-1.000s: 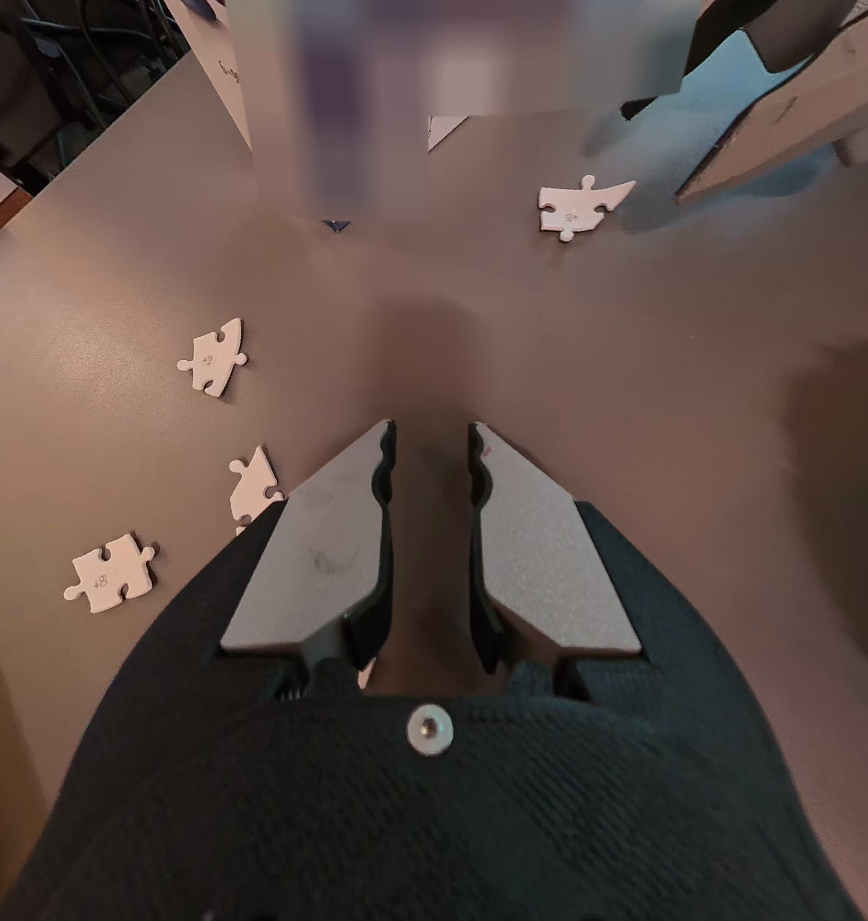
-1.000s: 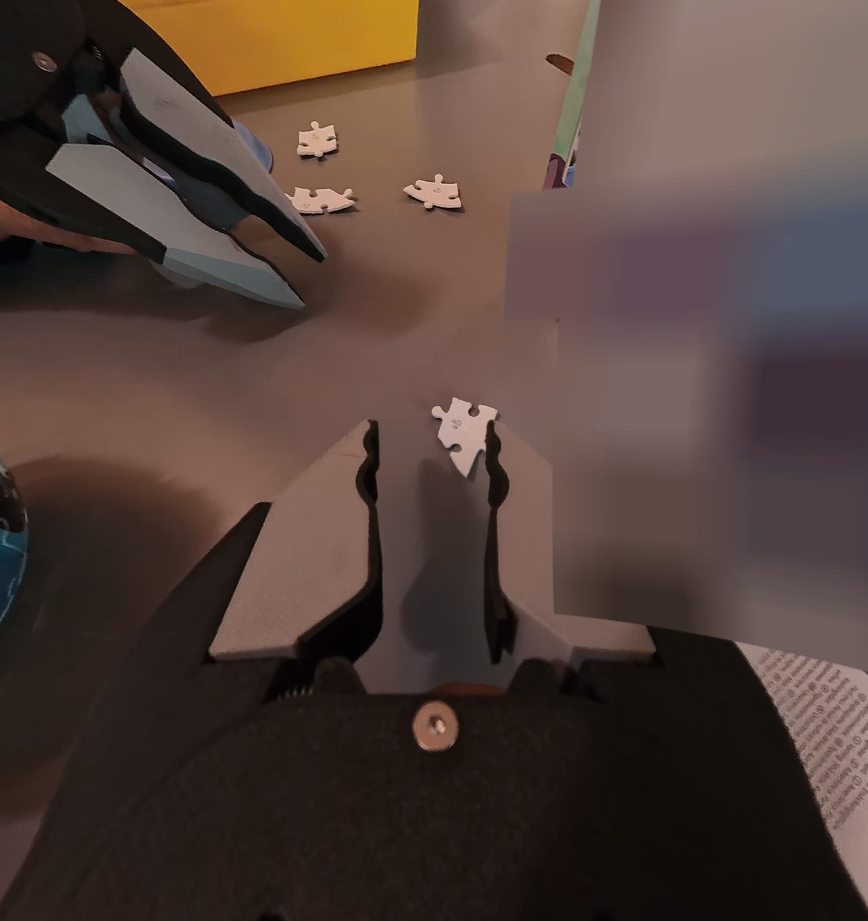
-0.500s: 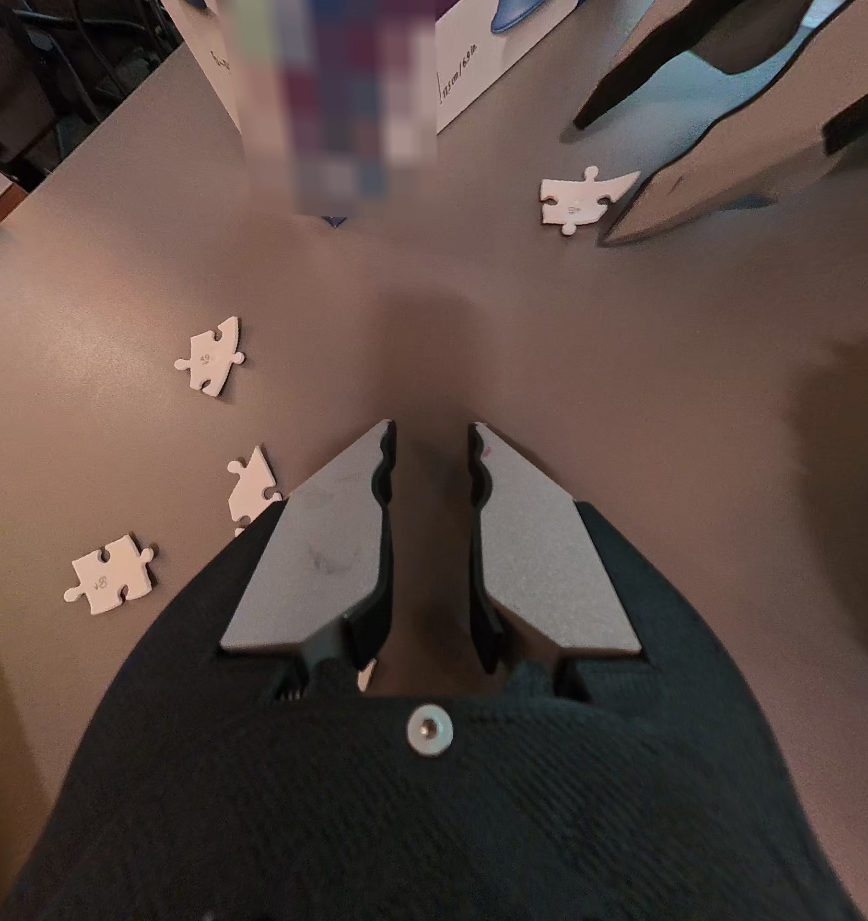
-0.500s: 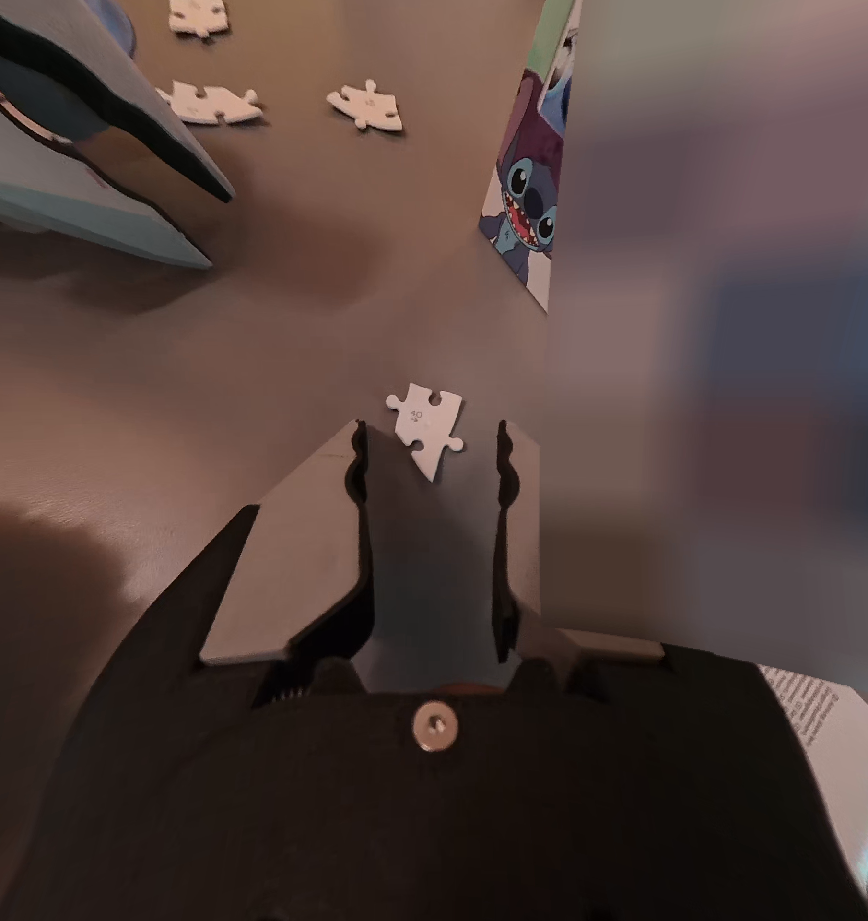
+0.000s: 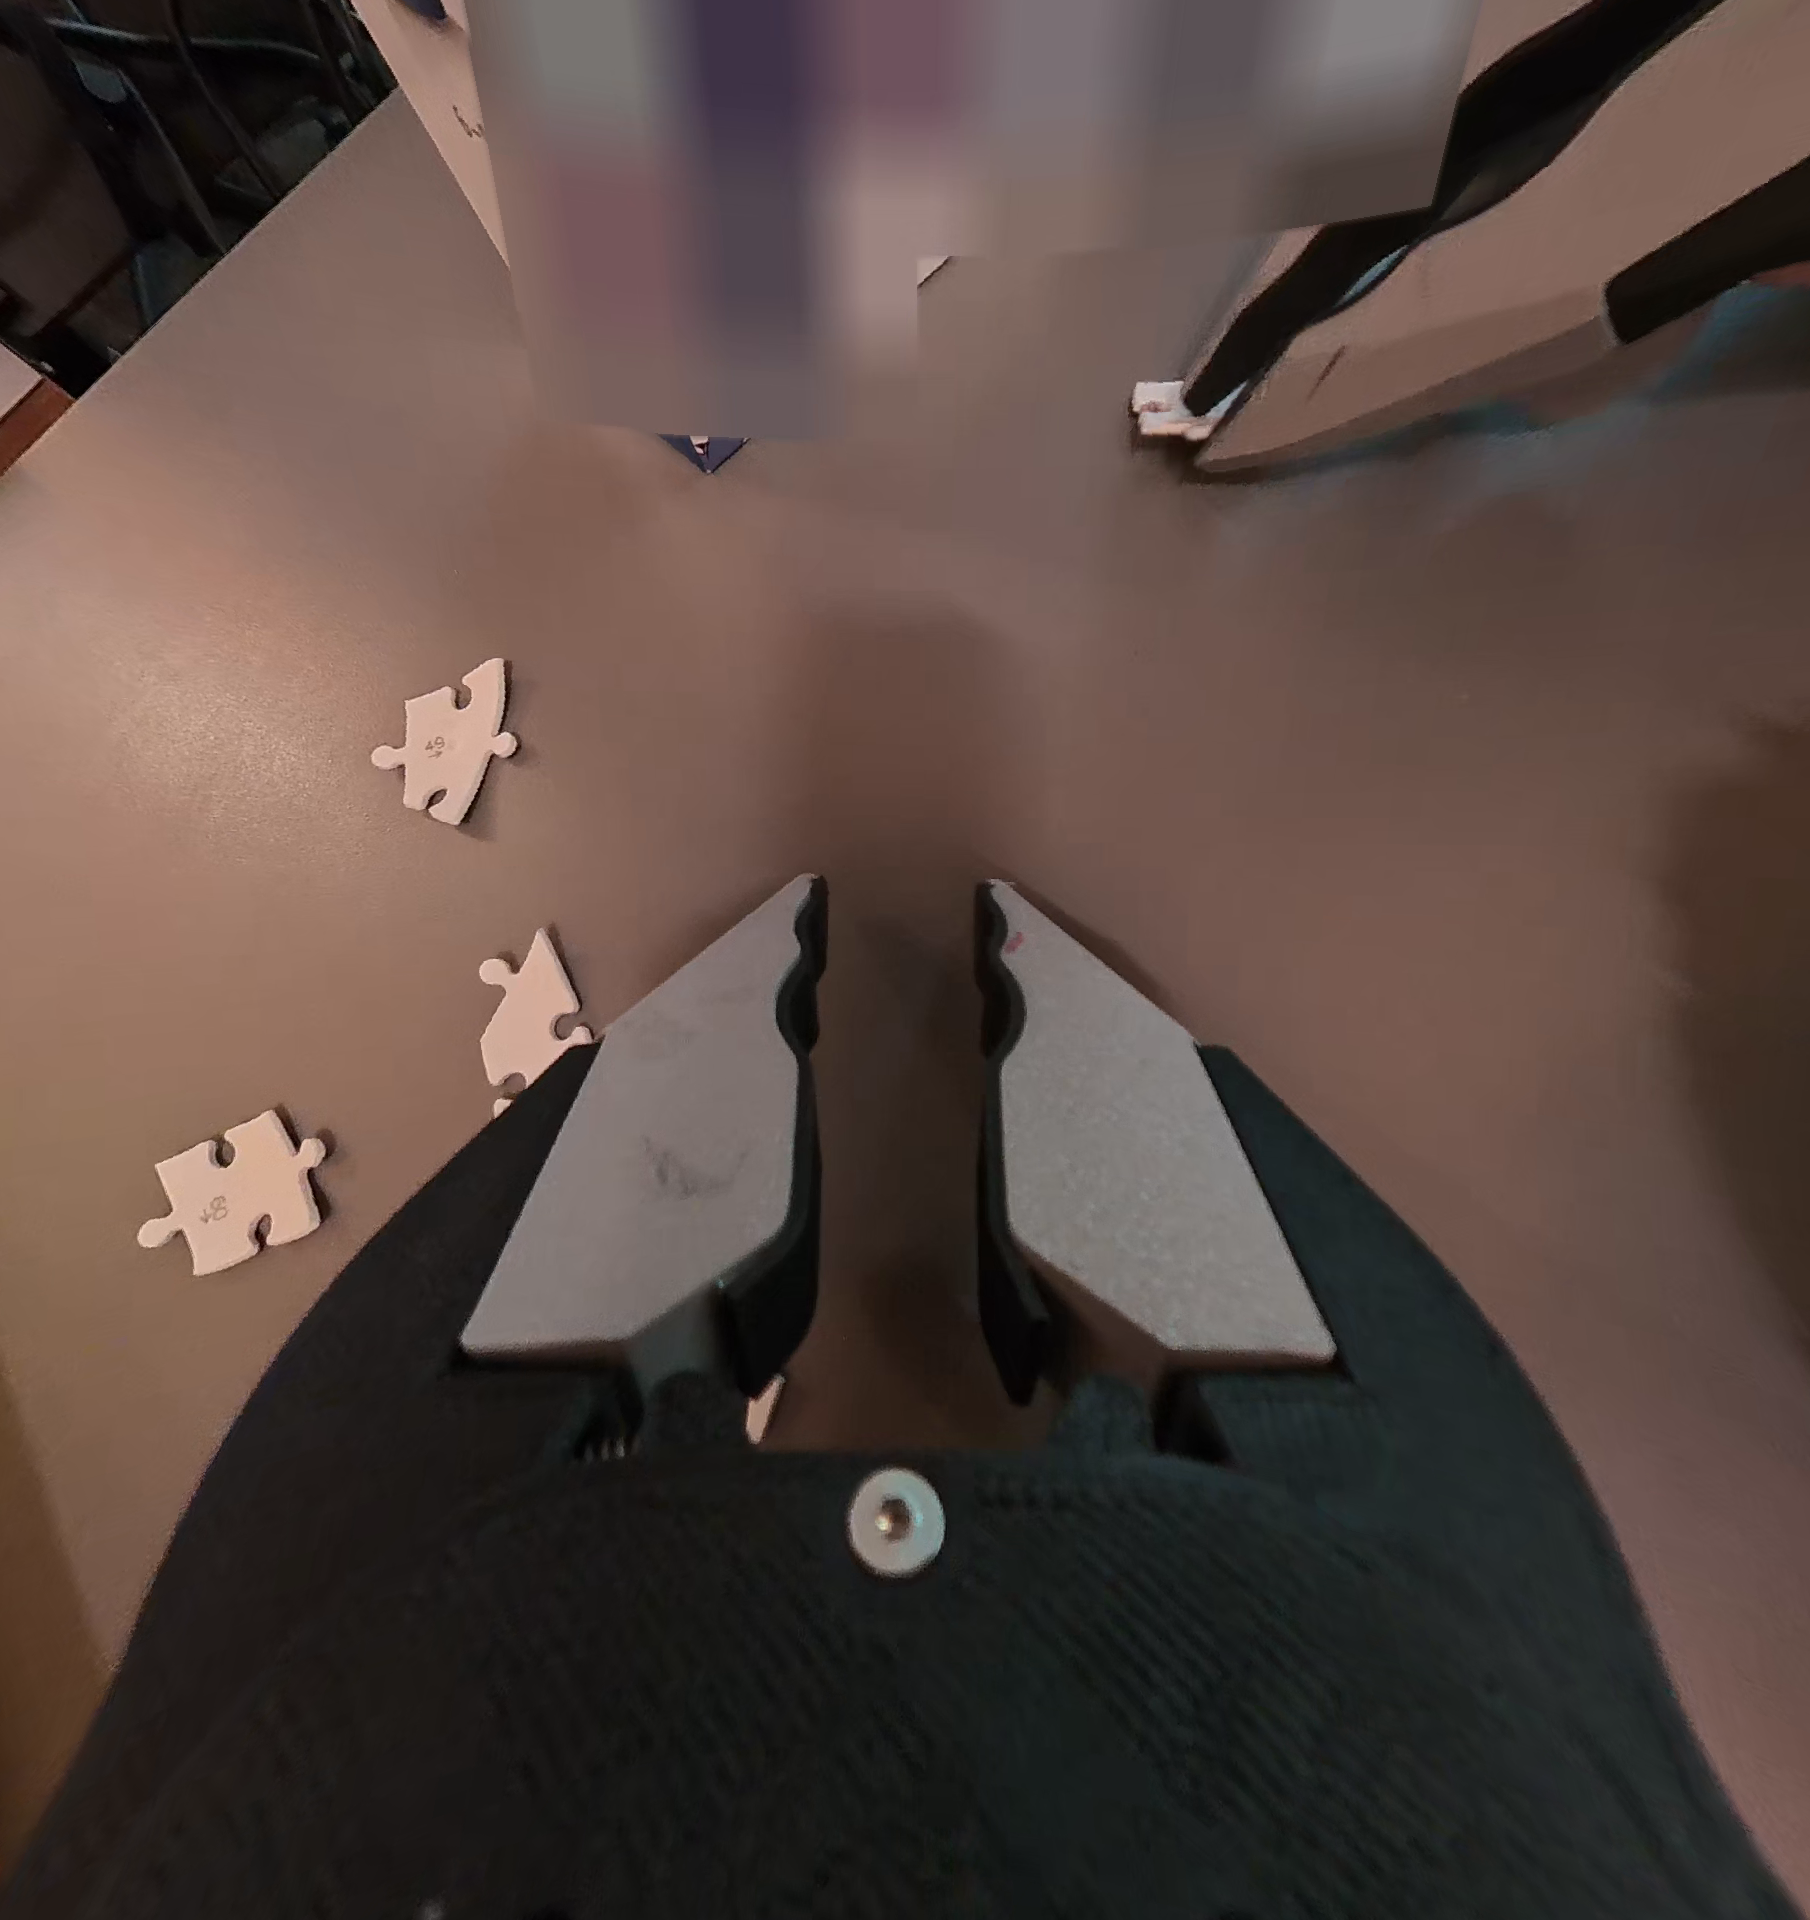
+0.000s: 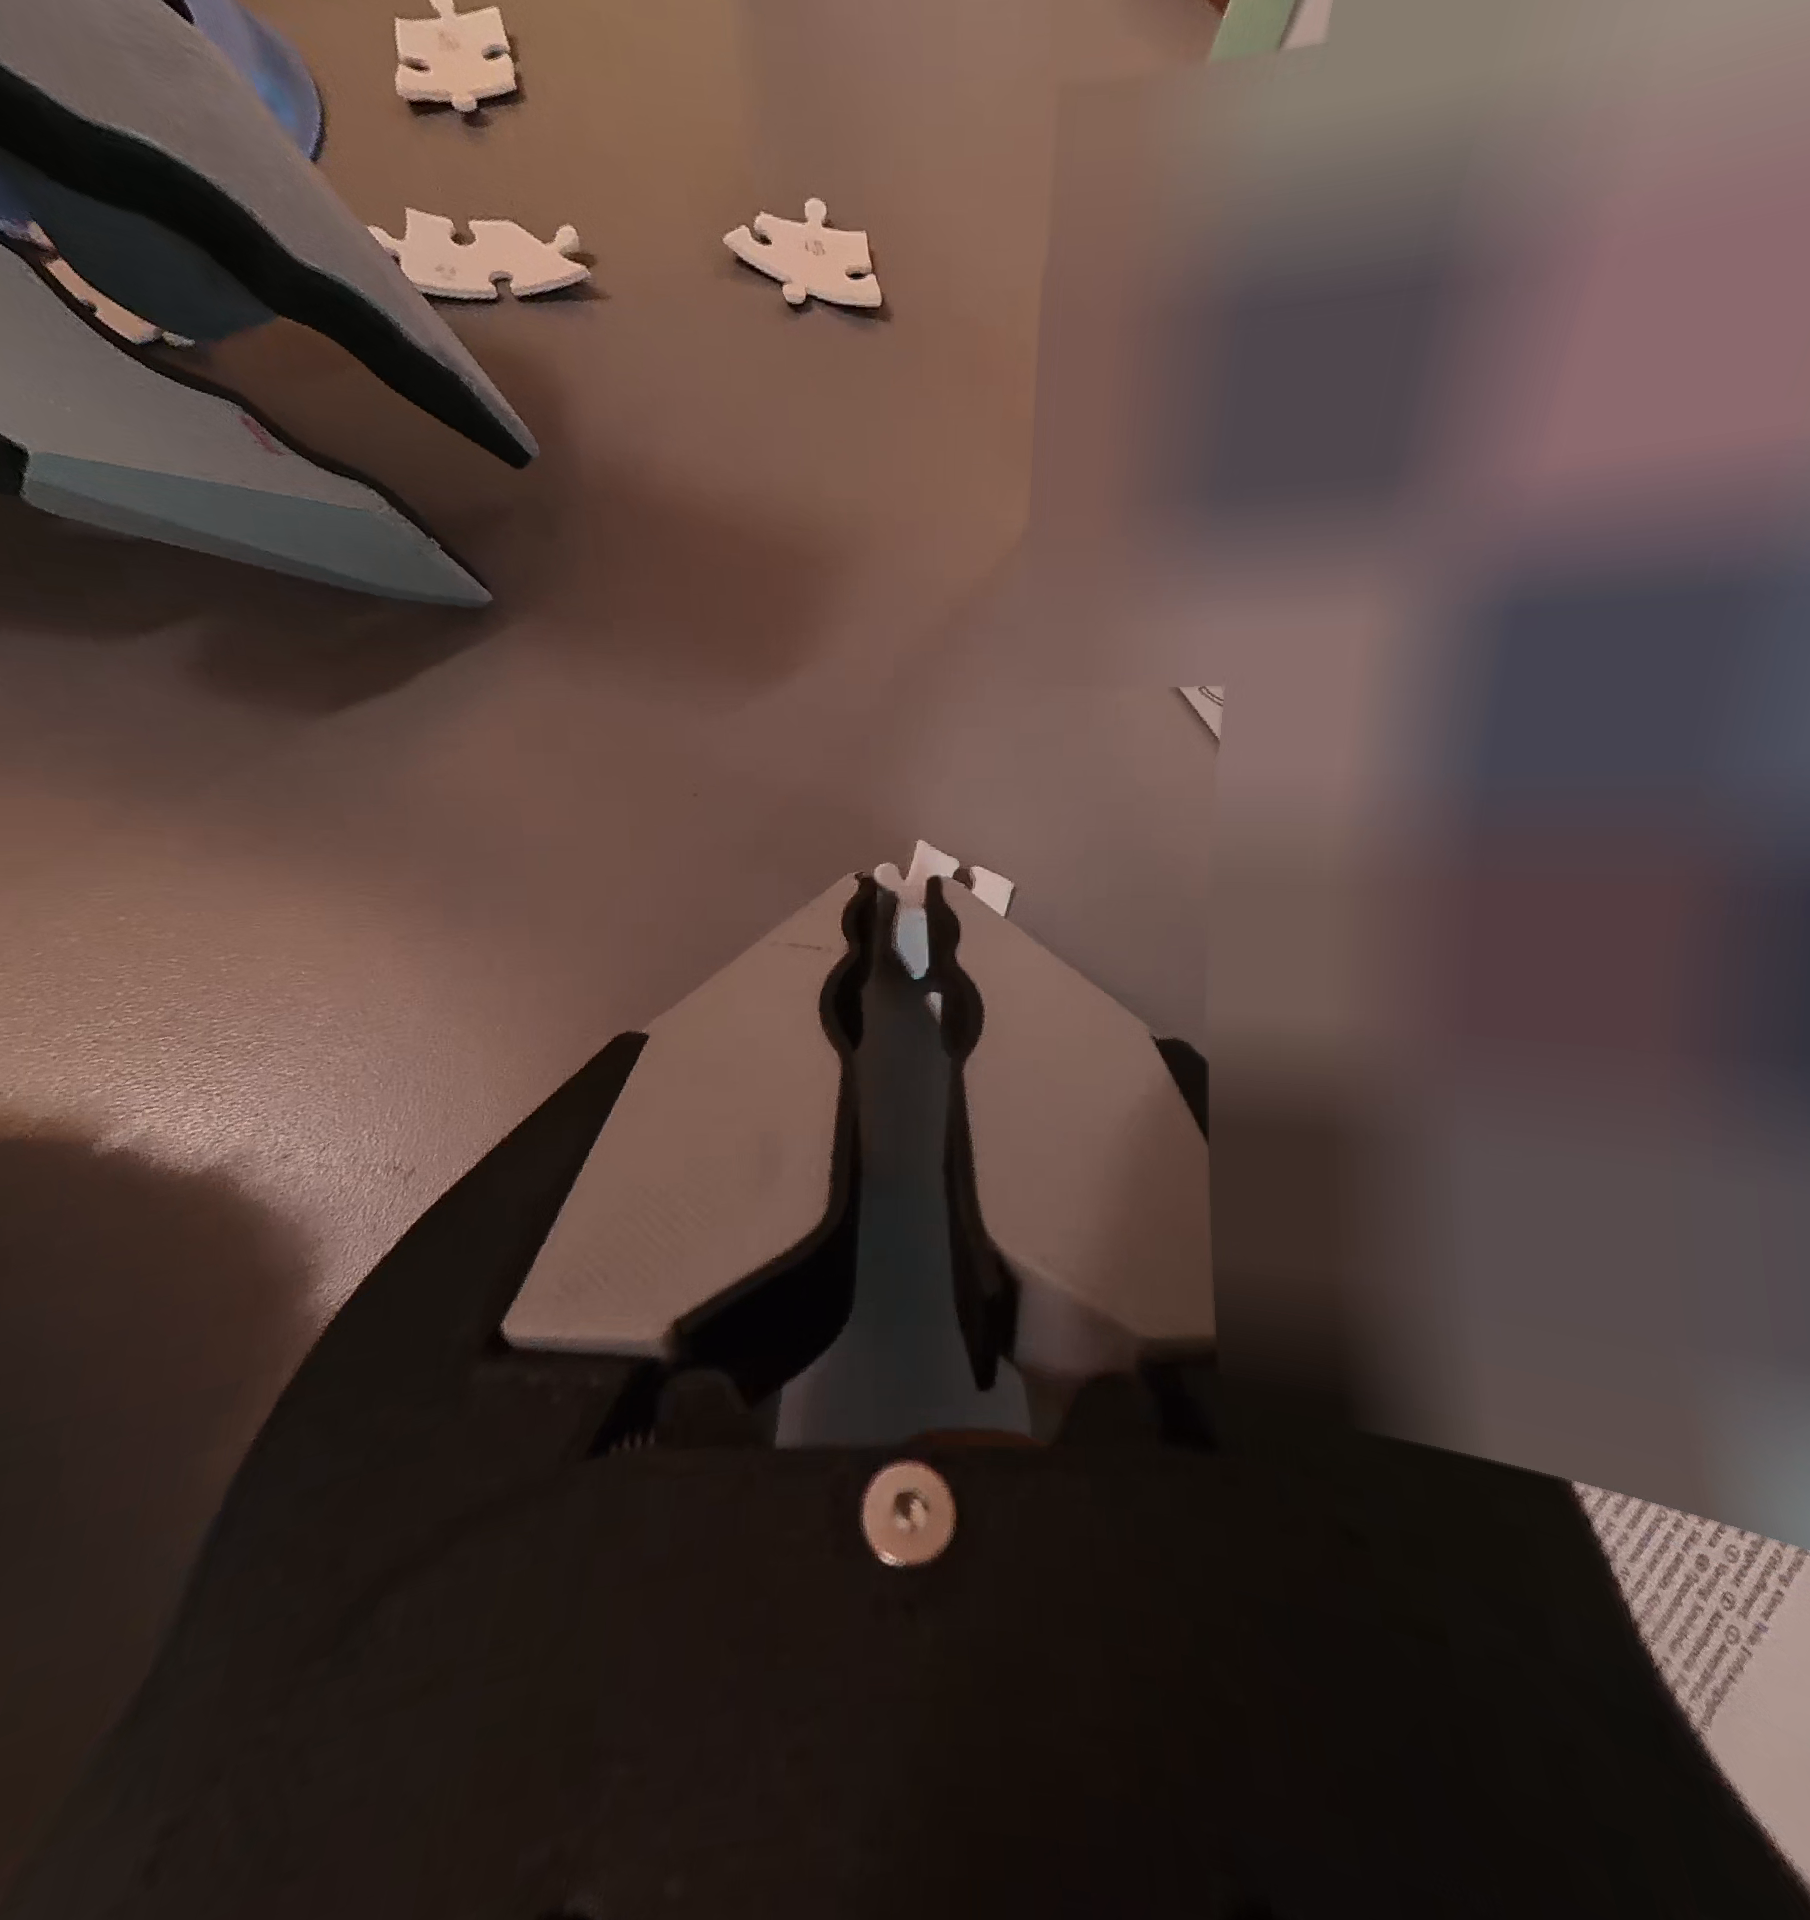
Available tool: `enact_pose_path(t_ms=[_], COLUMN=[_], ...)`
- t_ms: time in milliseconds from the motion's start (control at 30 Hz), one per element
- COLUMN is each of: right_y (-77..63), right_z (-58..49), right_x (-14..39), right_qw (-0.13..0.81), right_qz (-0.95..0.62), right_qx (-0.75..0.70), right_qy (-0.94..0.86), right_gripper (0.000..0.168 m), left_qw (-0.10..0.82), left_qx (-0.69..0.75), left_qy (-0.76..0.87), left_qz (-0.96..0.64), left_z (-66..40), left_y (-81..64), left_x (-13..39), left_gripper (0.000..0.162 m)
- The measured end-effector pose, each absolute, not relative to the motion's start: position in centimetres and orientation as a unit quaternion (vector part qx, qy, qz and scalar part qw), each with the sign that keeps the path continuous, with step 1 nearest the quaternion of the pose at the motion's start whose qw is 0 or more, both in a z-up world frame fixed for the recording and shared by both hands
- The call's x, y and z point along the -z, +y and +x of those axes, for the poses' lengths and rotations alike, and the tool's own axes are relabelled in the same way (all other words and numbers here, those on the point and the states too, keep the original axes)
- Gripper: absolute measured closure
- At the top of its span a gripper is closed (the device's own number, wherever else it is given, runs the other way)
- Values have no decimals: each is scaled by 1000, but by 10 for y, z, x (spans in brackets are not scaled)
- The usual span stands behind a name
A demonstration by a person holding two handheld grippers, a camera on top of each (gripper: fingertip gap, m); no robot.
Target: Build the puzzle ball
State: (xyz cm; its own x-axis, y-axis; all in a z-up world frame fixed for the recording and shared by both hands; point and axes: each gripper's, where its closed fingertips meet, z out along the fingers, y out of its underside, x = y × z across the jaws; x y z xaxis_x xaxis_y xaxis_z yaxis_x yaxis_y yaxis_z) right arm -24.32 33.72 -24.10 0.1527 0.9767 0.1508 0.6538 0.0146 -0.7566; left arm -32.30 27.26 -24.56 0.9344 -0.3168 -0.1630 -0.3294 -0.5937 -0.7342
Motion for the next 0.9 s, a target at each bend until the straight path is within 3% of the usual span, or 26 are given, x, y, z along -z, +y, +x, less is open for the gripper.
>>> enact_pose_path(t_ms=[400,900], right_y=[339,337], right_z=[-240,-242], right_x=[221,226], right_qw=[380,331], right_qz=[-668,-695], right_qx=[-290,-334], right_qy=[-571,-544], right_gripper=[167,119], left_qw=[413,412], left_qx=[-9,-6], left_qy=[184,183], left_qz=[-892,-892], left_z=[-322,-322], left_y=[272,272], left_x=[246,246], left_gripper=[136,136])
